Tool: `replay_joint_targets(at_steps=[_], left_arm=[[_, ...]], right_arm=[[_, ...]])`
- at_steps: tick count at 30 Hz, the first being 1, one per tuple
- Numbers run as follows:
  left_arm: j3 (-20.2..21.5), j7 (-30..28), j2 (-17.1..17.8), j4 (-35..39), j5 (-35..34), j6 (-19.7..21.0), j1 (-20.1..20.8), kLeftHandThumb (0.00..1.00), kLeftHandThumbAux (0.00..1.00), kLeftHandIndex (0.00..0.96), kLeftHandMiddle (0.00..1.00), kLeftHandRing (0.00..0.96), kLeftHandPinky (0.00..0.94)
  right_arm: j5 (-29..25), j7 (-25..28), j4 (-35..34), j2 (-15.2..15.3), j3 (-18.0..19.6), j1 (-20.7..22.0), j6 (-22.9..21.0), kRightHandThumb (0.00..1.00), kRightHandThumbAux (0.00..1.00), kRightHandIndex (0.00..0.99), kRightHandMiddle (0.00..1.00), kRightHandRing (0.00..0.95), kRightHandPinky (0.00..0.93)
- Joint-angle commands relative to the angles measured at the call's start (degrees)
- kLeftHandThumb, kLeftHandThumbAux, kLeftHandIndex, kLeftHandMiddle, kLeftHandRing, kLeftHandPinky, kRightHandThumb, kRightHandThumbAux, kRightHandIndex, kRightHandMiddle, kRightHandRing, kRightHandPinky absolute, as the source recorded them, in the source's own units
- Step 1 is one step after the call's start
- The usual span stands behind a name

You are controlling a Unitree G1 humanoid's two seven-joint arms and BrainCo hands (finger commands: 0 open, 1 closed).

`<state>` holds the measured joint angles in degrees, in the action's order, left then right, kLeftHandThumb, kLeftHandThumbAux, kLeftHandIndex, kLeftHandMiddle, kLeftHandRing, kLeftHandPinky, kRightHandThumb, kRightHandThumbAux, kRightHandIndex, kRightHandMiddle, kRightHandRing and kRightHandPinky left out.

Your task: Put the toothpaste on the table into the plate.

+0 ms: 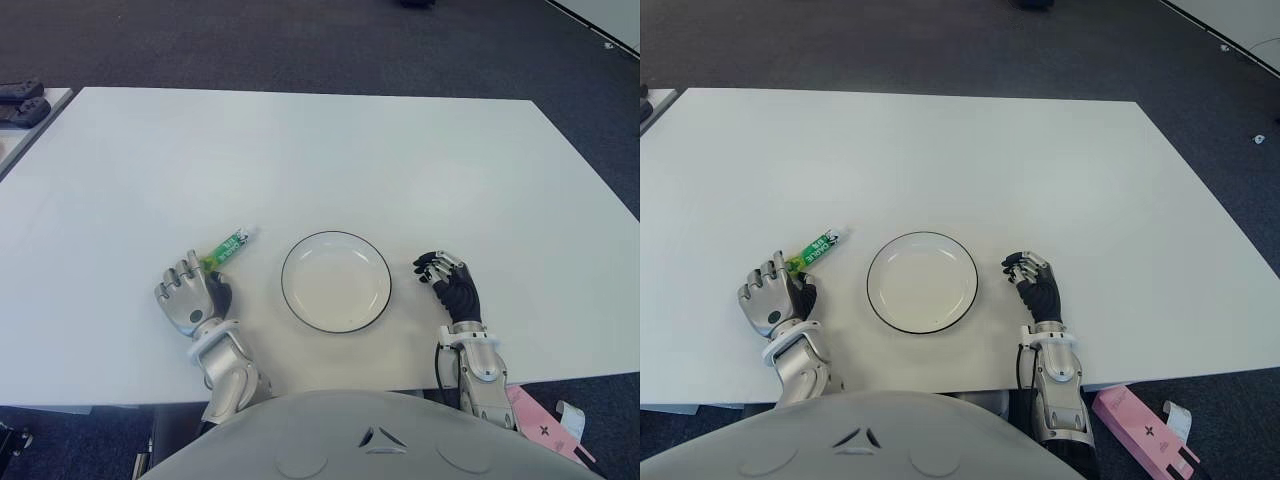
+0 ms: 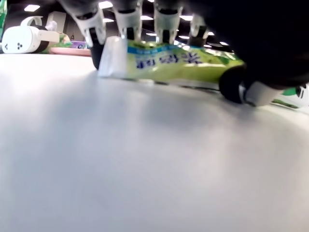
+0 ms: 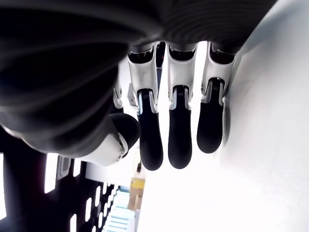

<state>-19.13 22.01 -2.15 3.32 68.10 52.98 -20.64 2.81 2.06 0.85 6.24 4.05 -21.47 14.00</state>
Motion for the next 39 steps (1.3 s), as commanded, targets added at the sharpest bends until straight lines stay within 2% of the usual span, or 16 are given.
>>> replay_joint_targets(at_steps=[1,6,8,9,11,12,13,15,18,23,30,39], left_arm=[[-0.8,-1.2,-4.1,-0.6,-4.8,-0.2,-1.3,0.605,0.373,0.000,0.209,0.184,0.234],[-0.7,-0.1,-3.8,0.5,-5.9,-1.1,-1.8,0.622,0.383,0.004,0.220,0.221,0.295],[-0.7,0.4,-3.5,0.9,-6.2,-1.7,-2.0,0.633,0.388,0.039,0.248,0.257,0.338],[-0.7,0.7,-3.4,1.0,-6.3,-1.9,-2.1,0.648,0.397,0.117,0.300,0.306,0.389],[-0.7,1.9,-3.0,1.2,-6.7,-3.2,-2.4,0.662,0.404,0.185,0.345,0.349,0.434],[-0.6,2.8,-2.8,1.2,-6.9,-3.9,-2.5,0.680,0.418,0.274,0.419,0.429,0.494],[-0.5,3.7,-2.7,1.1,-7.1,-4.7,-2.7,0.688,0.422,0.306,0.445,0.458,0.515],[-0.4,4.5,-1.8,0.8,-7.4,-5.7,-2.9,0.711,0.577,0.382,0.571,0.585,0.601],[-0.2,4.7,-0.5,0.0,-7.9,-6.7,-2.9,0.727,0.650,0.422,0.667,0.696,0.740],[0.8,4.6,1.8,-5.0,-8.9,-8.8,-0.9,0.737,0.684,0.441,0.779,0.804,0.859],[1.2,5.7,2.5,-5.6,-9.5,-11.5,-1.2,0.742,0.695,0.443,0.859,0.868,0.895],[1.8,7.4,3.1,-5.9,-10.4,-14.3,-1.7,0.745,0.696,0.444,0.885,0.885,0.899]], right_arm=[[-0.2,0.1,0.8,-0.1,-0.1,-0.1,-0.5,0.705,0.725,0.424,0.486,0.483,0.494],[-0.1,-0.1,0.7,-0.3,-0.2,-0.3,-0.5,0.705,0.725,0.424,0.485,0.483,0.491],[0.0,-0.2,0.6,-0.4,-0.3,-0.3,-0.6,0.705,0.725,0.424,0.485,0.482,0.489],[0.0,-0.3,0.6,-0.4,-0.3,-0.4,-0.6,0.705,0.725,0.424,0.485,0.482,0.489],[0.1,-0.4,0.6,-0.4,-0.3,-0.4,-0.6,0.705,0.725,0.424,0.485,0.482,0.488],[0.1,-0.5,0.6,-0.4,-0.3,-0.5,-0.6,0.705,0.725,0.424,0.485,0.482,0.489],[0.1,-0.6,0.6,-0.4,-0.3,-0.5,-0.6,0.705,0.725,0.424,0.485,0.482,0.489],[0.1,-0.7,0.5,-0.5,-0.4,-0.6,-0.6,0.705,0.725,0.424,0.485,0.481,0.490],[0.1,-0.8,0.5,-0.6,-0.4,-0.7,-0.6,0.705,0.725,0.424,0.484,0.481,0.490],[0.3,-1.1,0.6,-0.6,-0.4,-0.8,-0.3,0.705,0.725,0.424,0.484,0.479,0.487],[0.5,-1.4,0.5,-0.6,-0.5,-1.0,-0.6,0.704,0.725,0.424,0.484,0.479,0.491],[0.8,-2.0,0.8,-0.6,-0.6,-0.8,-0.5,0.704,0.725,0.424,0.483,0.473,0.473]])
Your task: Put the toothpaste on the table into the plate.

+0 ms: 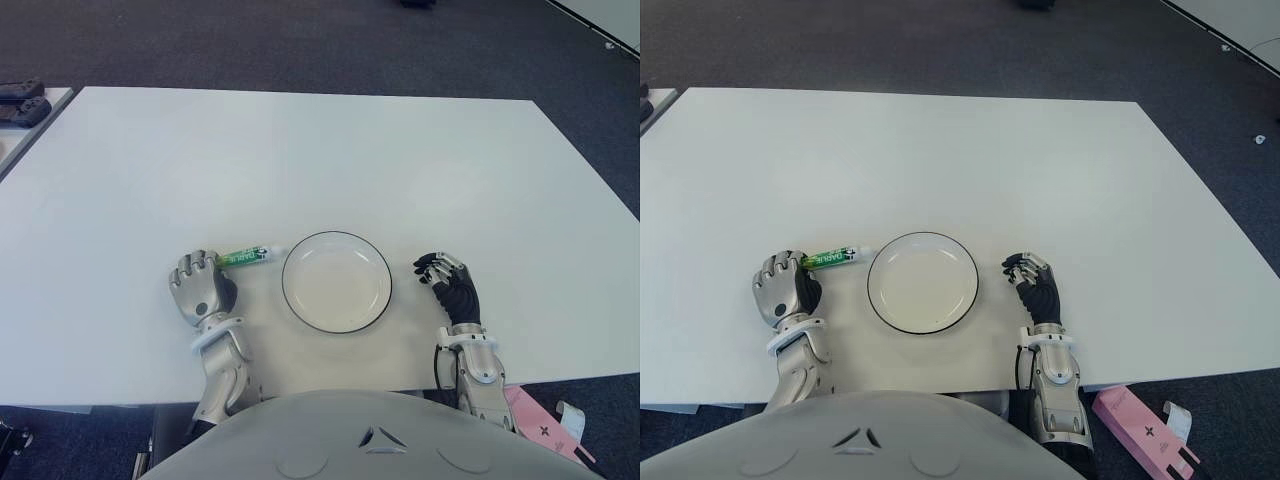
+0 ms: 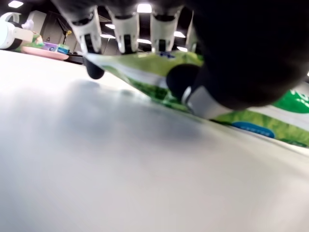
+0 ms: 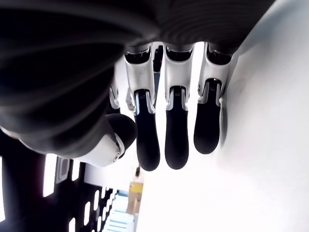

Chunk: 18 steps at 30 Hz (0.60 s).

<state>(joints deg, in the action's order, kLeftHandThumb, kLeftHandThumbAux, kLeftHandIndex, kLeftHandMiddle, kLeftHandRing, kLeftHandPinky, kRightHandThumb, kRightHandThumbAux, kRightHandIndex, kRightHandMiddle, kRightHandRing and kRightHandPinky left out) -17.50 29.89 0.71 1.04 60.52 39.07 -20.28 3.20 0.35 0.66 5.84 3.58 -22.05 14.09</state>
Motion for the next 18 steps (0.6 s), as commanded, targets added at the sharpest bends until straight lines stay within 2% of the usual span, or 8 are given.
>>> replay_joint_targets(at_steps=[1,18], left_arm=[[0.2,-0.5,0.3,-3.6,-2.8,-0.5,-2.0,0.745,0.696,0.444,0.885,0.885,0.899],[0.9,-1.0,0.7,-3.0,-2.9,-1.0,-2.1,0.744,0.697,0.443,0.883,0.882,0.894]], right_arm=[[0.4,-0.3,1.0,-0.2,-0.1,-0.2,-0.6,0.704,0.725,0.424,0.483,0.472,0.473],[0.3,-0.6,1.2,-0.4,-0.3,-0.1,-0.9,0.705,0.726,0.423,0.481,0.477,0.484]])
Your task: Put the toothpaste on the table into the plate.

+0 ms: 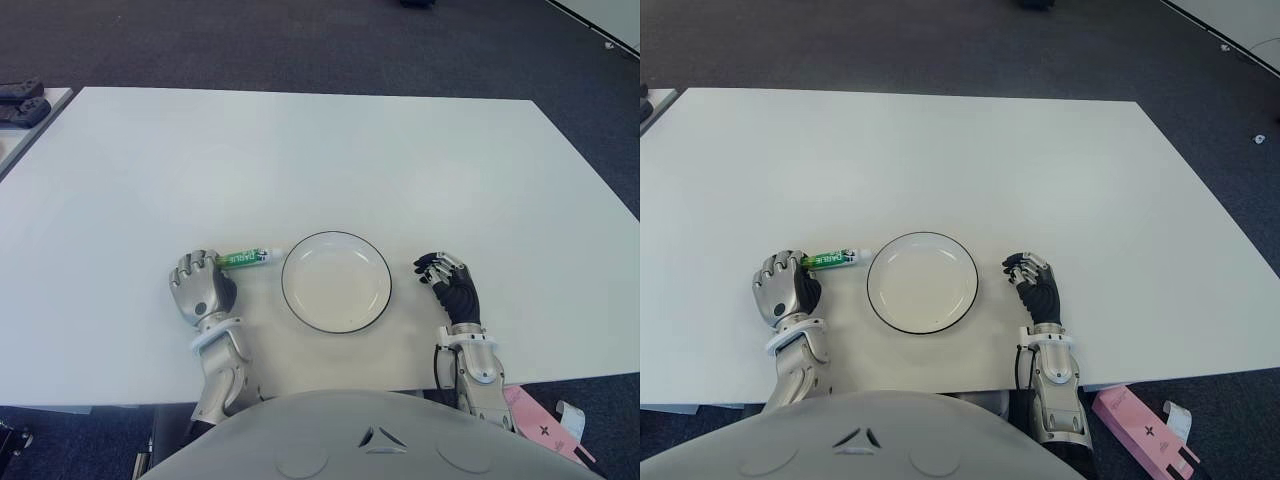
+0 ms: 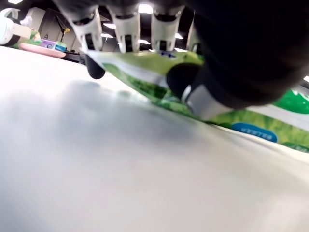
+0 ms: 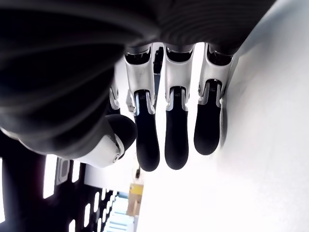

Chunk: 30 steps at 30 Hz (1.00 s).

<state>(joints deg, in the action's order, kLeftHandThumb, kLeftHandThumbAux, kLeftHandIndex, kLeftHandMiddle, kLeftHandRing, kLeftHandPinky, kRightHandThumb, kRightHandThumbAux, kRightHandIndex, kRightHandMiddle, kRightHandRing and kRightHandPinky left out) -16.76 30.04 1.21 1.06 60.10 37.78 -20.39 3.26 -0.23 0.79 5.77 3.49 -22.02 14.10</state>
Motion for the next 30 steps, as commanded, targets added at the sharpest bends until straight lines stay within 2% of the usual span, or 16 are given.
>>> replay_joint_targets(at_steps=[1,16,30], left_arm=[[0.3,-1.1,0.2,-2.9,-2.6,0.1,-2.0,0.744,0.697,0.443,0.883,0.882,0.893],[1.5,1.5,0.4,-2.0,-4.0,-3.6,-2.1,0.745,0.697,0.443,0.888,0.885,0.893],[2.3,1.8,1.2,8.2,-4.5,-8.5,-1.2,0.741,0.699,0.442,0.915,0.907,0.906]], right_arm=[[0.2,0.0,0.9,-0.3,-0.2,-0.2,-1.0,0.705,0.726,0.423,0.480,0.476,0.482],[0.1,0.0,1.0,-0.6,-0.4,-0.1,-1.3,0.705,0.726,0.423,0.484,0.478,0.486],[1.3,-1.1,1.2,-1.1,-1.0,0.1,-1.5,0.705,0.726,0.424,0.486,0.477,0.476]])
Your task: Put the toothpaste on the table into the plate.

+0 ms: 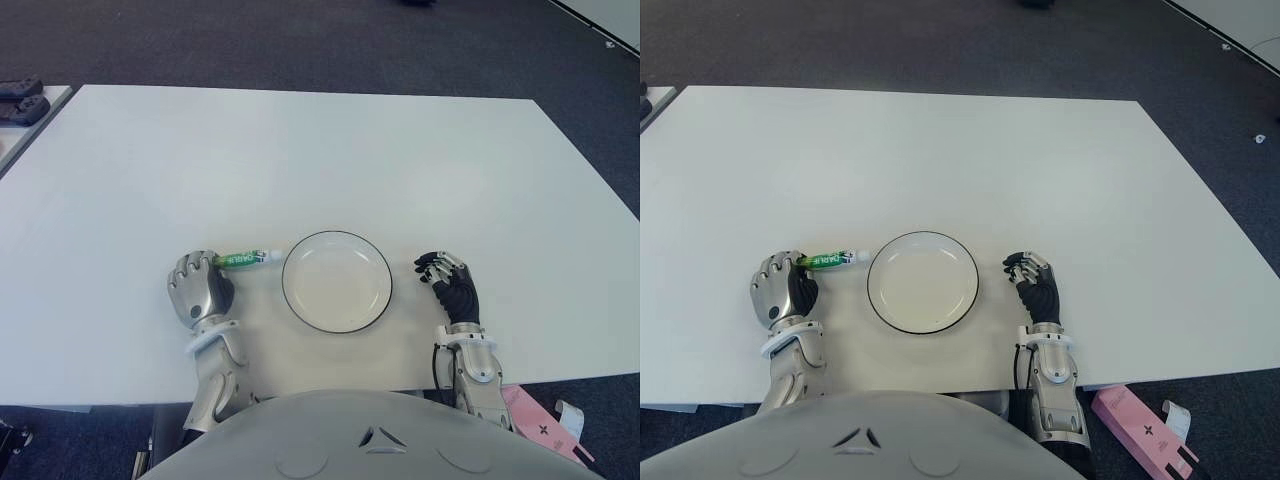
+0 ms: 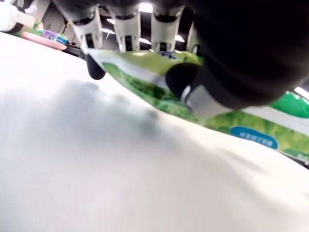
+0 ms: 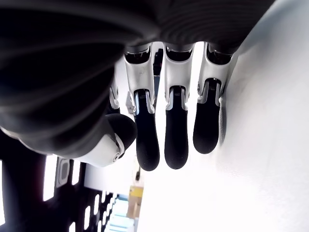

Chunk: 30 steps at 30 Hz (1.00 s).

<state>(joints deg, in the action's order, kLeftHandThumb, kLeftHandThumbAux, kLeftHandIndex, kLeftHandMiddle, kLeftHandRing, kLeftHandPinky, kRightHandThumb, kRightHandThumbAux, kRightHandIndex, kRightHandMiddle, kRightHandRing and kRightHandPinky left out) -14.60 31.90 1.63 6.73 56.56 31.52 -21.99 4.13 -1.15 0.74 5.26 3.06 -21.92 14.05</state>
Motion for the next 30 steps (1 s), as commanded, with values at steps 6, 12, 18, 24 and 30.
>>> replay_joint_targets(at_steps=[6,12,18,24,30], left_arm=[[0.1,-0.6,1.3,6.6,-0.2,-3.7,0.8,0.735,0.701,0.441,0.940,0.924,0.920],[-0.8,-0.3,2.4,9.1,1.4,-5.6,1.8,0.731,0.702,0.440,0.959,0.933,0.924],[-0.9,0.4,2.4,10.7,1.2,-8.3,2.4,0.731,0.703,0.439,0.979,0.941,0.925],[-0.8,-0.7,1.3,12.8,-0.1,-10.6,3.2,0.733,0.703,0.439,0.988,0.939,0.918],[-1.5,-1.3,0.2,14.3,-0.8,-12.6,4.9,0.737,0.702,0.440,0.981,0.932,0.913]], right_arm=[[0.7,-0.4,1.8,-0.7,-0.7,0.3,-1.2,0.704,0.726,0.423,0.485,0.480,0.483],[0.3,-0.1,2.3,-0.7,-0.7,0.6,-0.5,0.704,0.726,0.424,0.485,0.478,0.478],[0.4,-0.2,2.9,-0.7,-0.8,0.9,0.2,0.705,0.726,0.424,0.487,0.479,0.480],[0.4,-0.2,3.2,-0.7,-0.7,1.3,-0.1,0.704,0.727,0.425,0.489,0.479,0.480],[0.9,-0.6,3.1,-0.9,-0.9,1.2,-0.2,0.704,0.727,0.425,0.489,0.477,0.479]])
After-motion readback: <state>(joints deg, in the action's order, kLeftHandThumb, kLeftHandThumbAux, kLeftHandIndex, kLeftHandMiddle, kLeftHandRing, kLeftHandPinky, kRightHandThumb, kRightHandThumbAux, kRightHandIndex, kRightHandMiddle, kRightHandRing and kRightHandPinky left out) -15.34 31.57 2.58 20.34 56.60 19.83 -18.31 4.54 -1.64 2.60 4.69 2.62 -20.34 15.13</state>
